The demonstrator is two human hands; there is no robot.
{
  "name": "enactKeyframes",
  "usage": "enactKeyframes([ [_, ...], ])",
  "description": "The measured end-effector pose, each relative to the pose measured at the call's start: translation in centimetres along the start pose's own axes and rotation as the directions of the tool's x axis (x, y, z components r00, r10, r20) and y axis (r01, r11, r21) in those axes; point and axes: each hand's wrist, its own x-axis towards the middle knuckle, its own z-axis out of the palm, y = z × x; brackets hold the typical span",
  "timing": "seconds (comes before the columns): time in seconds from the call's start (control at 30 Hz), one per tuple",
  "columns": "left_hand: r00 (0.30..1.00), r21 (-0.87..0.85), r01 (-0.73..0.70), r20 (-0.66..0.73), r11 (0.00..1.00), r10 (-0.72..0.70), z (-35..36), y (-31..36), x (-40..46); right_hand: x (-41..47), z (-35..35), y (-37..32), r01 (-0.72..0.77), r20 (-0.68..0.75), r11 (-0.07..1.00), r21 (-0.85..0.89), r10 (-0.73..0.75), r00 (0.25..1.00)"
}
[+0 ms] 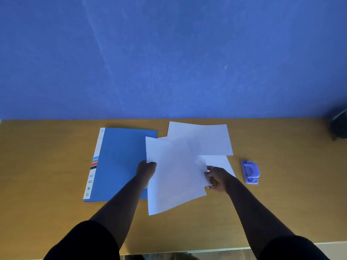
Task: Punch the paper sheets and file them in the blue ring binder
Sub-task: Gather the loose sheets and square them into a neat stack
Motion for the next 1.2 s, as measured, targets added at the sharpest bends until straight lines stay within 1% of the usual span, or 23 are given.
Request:
enactKeyframes([
  [0.07, 0.995, -0.078, 0.068, 0.081, 0.995, -0.062, 0.2, -0.2, 0.0, -0.1, -0.1, 0.2, -0.024, 0.046, 0.999, 0.044, 0.022, 0.999],
  [0.2, 0.963, -0.119, 0.177, 0.226, 0.977, -0.147, 0.1, -0.8, 0.9, -0.4, -0.1, 0.4, -0.036, 0.078, 0.996, 0.081, 0.029, 0.997],
  [0.27, 0.961, -0.134, 0.181, 0.233, 0.974, -0.147, -0.2, -0.2, -0.2, -0.5, -0.1, 0.3, -0.049, 0.061, 0.998, 0.032, 0.047, 0.997],
  [0.43, 0.979, -0.107, 0.105, 0.184, 0.989, -0.084, -1.2, 0.4, -0.3, -0.4, 0.1, 0.0, -0.038, -0.013, 0.986, -0.163, 0.036, 0.999],
  [0.5, 0.984, -0.08, 0.088, 0.161, 0.993, -0.074, -1.5, 0.7, -0.4, -0.4, 0.2, -0.2, -0.052, -0.08, 0.968, -0.247, 0.033, 0.996],
  [0.57, 0.988, -0.057, 0.066, 0.14, 0.996, -0.057, -1.9, 1.0, -0.6, -0.3, 0.6, -0.7, -0.055, -0.158, 0.936, -0.348, 0.0, 0.987],
  [0.6, 0.989, -0.056, 0.05, 0.14, 0.997, -0.042, -2.1, 1.1, -0.6, 0.0, 0.7, -1.0, -0.041, -0.192, 0.904, -0.425, -0.045, 0.98],
  [0.63, 0.99, -0.056, 0.036, 0.137, 0.998, -0.028, -2.3, 1.1, -0.6, 0.3, 0.9, -1.4, -0.027, -0.232, 0.848, -0.529, -0.114, 0.966],
  [0.7, 0.992, -0.044, -0.013, 0.122, 0.999, 0.018, -2.5, 1.3, -0.8, 0.7, 1.2, -1.9, -0.022, -0.302, 0.674, -0.739, -0.303, 0.904],
  [0.73, 0.992, -0.029, -0.038, 0.117, 0.999, 0.041, -2.5, 1.4, -0.8, 0.7, 1.3, -2.2, -0.031, -0.326, 0.604, -0.796, -0.384, 0.864],
  [0.8, 0.991, -0.016, -0.067, 0.119, 0.998, 0.068, -2.5, 1.5, -1.1, 0.9, 1.6, -2.3, -0.041, -0.322, 0.478, -0.877, -0.524, 0.788],
  [0.83, 0.99, -0.009, -0.074, 0.116, 0.997, 0.075, -2.5, 1.7, -1.2, 1.1, 1.6, -2.4, -0.051, -0.297, 0.405, -0.913, -0.574, 0.763],
  [0.87, 0.99, -0.005, -0.084, 0.115, 0.996, 0.084, -2.5, 1.7, -1.2, 1.6, 1.7, -2.4, -0.056, -0.26, 0.335, -0.94, -0.605, 0.753],
  [0.93, 0.988, 0.013, -0.113, 0.104, 0.994, 0.111, -2.5, 1.9, -1.2, 2.7, 1.6, -2.4, -0.038, -0.154, 0.195, -0.98, -0.629, 0.762],
  [1.0, 0.982, 0.028, -0.162, 0.098, 0.986, 0.159, -2.6, 2.1, -1.2, 3.8, 1.5, -2.7, 0.008, -0.043, 0.08, -0.997, -0.613, 0.789],
  [1.07, 0.971, 0.061, -0.218, 0.115, 0.974, 0.211, -2.7, 2.5, -1.3, 4.7, 1.4, -3.1, 0.035, 0.024, 0.007, -0.999, -0.593, 0.805],
  [1.13, 0.96, 0.101, -0.262, 0.131, 0.96, 0.248, -3.0, 2.9, -1.4, 5.3, 1.4, -3.6, 0.045, 0.061, -0.041, -0.998, -0.578, 0.814],
  [1.2, 0.954, 0.129, -0.293, 0.106, 0.947, 0.281, -3.3, 3.0, -1.2, 5.8, 1.3, -3.8, 0.054, 0.095, -0.09, -0.994, -0.563, 0.821],
])
